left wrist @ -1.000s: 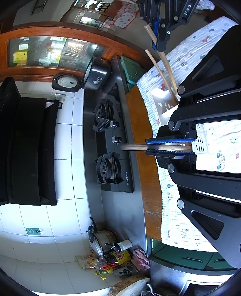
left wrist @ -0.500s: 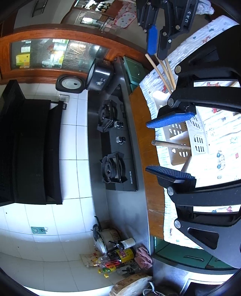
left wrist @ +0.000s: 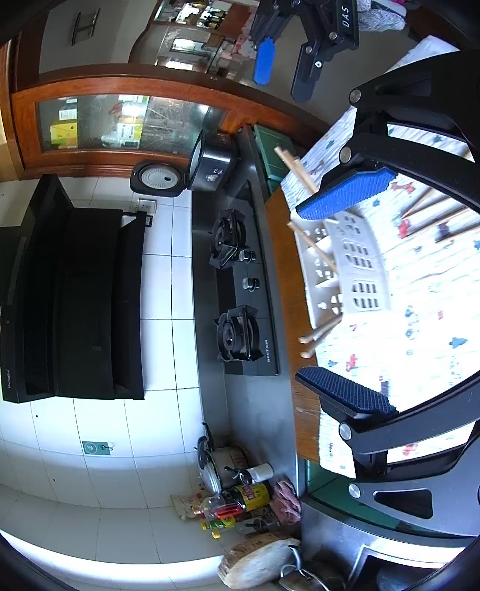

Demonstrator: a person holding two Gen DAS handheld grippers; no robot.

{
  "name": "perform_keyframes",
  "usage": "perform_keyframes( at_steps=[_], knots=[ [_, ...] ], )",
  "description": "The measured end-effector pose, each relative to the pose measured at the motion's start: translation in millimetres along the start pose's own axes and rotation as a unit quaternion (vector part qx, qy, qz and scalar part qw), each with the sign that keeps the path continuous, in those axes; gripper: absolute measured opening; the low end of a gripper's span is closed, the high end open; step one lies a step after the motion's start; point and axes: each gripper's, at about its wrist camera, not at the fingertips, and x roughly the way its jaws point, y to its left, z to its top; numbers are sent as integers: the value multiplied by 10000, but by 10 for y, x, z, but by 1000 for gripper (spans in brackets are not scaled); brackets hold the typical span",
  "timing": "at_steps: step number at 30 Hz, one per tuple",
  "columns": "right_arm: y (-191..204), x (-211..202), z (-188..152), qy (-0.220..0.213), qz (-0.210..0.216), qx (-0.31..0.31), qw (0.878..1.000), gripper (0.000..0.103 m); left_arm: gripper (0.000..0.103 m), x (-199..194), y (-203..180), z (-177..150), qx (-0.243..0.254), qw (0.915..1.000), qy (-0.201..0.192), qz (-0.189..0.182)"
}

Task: Organize utensils
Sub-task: 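Pull both tools back from the holder toward the loose chopsticks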

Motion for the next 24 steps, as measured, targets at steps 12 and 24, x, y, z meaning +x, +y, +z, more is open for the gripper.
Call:
perform_keyframes(
  at_steps=[12, 24],
  knots=[
    [285, -367, -711, -159, -233, -55, 9996, 91, 92, -518, -45, -698, -39, 9998, 111, 145],
    [529, -327, -1537, 259, 36, 394, 9989, 91, 93, -683, -58, -1436, -362, 9977, 548, 135]
  ],
)
